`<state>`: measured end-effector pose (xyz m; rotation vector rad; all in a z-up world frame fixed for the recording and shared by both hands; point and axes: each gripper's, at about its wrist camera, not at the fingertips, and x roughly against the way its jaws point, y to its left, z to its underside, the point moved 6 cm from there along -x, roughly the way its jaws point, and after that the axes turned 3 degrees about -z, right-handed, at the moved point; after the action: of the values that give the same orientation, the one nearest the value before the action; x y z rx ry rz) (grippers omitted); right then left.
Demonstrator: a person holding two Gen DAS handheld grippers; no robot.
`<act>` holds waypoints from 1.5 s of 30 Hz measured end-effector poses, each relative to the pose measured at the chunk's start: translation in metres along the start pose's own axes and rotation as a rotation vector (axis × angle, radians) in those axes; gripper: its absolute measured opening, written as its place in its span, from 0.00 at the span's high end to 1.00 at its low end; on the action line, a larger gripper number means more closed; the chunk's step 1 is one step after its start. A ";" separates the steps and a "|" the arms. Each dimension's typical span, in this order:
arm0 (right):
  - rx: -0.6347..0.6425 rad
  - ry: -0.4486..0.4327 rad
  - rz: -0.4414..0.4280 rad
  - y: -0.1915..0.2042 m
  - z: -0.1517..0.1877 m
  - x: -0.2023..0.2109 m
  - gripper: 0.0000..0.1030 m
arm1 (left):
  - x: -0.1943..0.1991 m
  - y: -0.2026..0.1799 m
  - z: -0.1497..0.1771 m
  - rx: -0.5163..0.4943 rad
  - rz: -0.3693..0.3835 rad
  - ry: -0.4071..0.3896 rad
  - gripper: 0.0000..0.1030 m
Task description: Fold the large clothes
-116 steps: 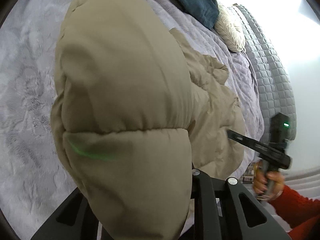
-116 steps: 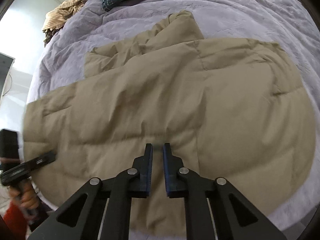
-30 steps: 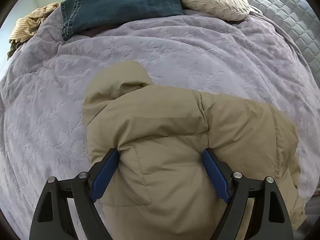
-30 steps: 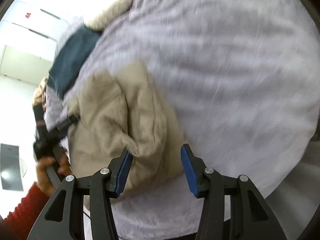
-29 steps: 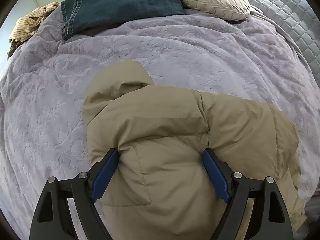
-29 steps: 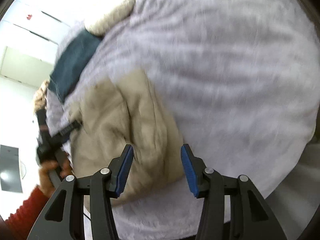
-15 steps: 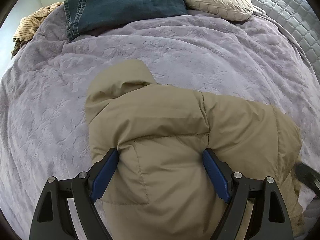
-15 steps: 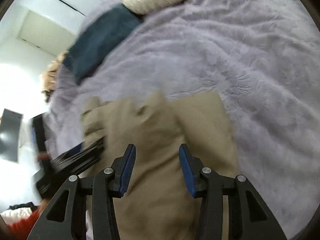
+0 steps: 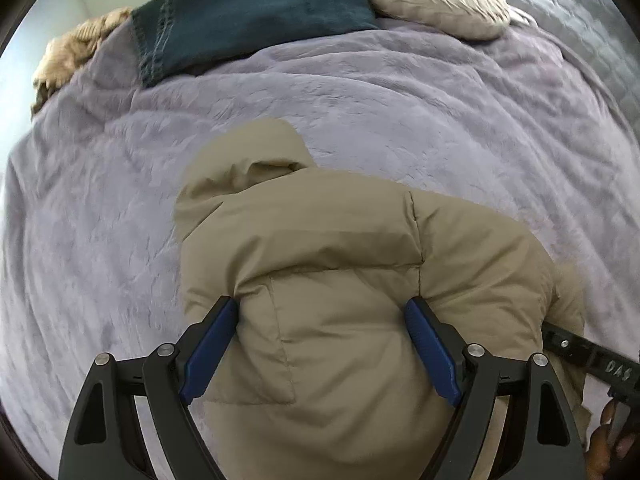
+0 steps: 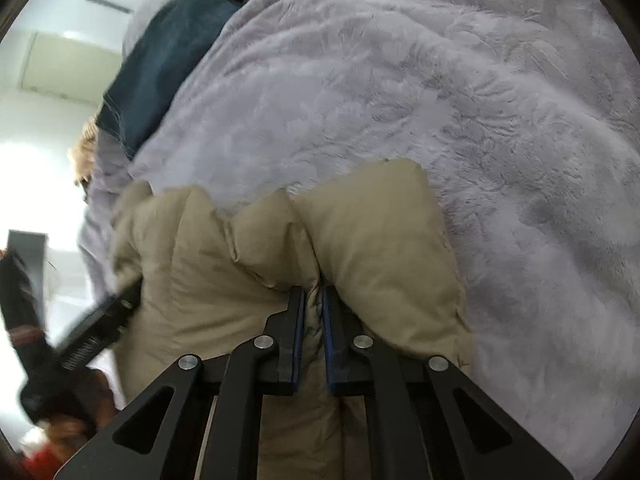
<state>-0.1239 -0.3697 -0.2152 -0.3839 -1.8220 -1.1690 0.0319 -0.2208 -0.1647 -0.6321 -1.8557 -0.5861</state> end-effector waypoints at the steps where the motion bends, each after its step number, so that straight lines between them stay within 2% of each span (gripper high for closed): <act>1: 0.017 -0.001 0.008 -0.002 0.001 -0.004 0.93 | -0.001 -0.002 0.000 -0.007 -0.009 0.001 0.16; 10: 0.044 0.014 0.035 0.005 0.002 -0.004 0.93 | 0.013 0.009 0.005 0.009 -0.002 0.040 0.16; 15: 0.104 -0.009 0.075 0.020 0.004 0.024 0.92 | 0.036 0.019 0.016 0.032 -0.026 0.050 0.16; 21: 0.193 -0.032 0.056 0.039 0.027 0.077 0.89 | 0.062 0.036 0.037 0.054 -0.056 0.060 0.16; 26: 0.243 0.034 0.077 0.036 0.058 0.078 0.89 | 0.074 0.049 0.057 0.110 -0.065 0.094 0.16; 30: 0.222 0.085 0.146 0.015 0.073 0.065 0.88 | 0.078 0.059 0.076 0.146 -0.074 0.130 0.16; 33: 0.177 0.116 0.139 0.004 0.075 0.062 0.88 | 0.081 0.064 0.086 0.149 -0.085 0.143 0.16; 45: 0.160 0.094 0.181 0.011 0.068 0.076 0.88 | 0.077 0.076 0.096 0.150 -0.043 0.165 0.16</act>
<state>-0.1926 -0.3224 -0.1563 -0.3859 -1.7463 -0.8963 -0.0075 -0.0900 -0.1173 -0.4328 -1.7431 -0.5056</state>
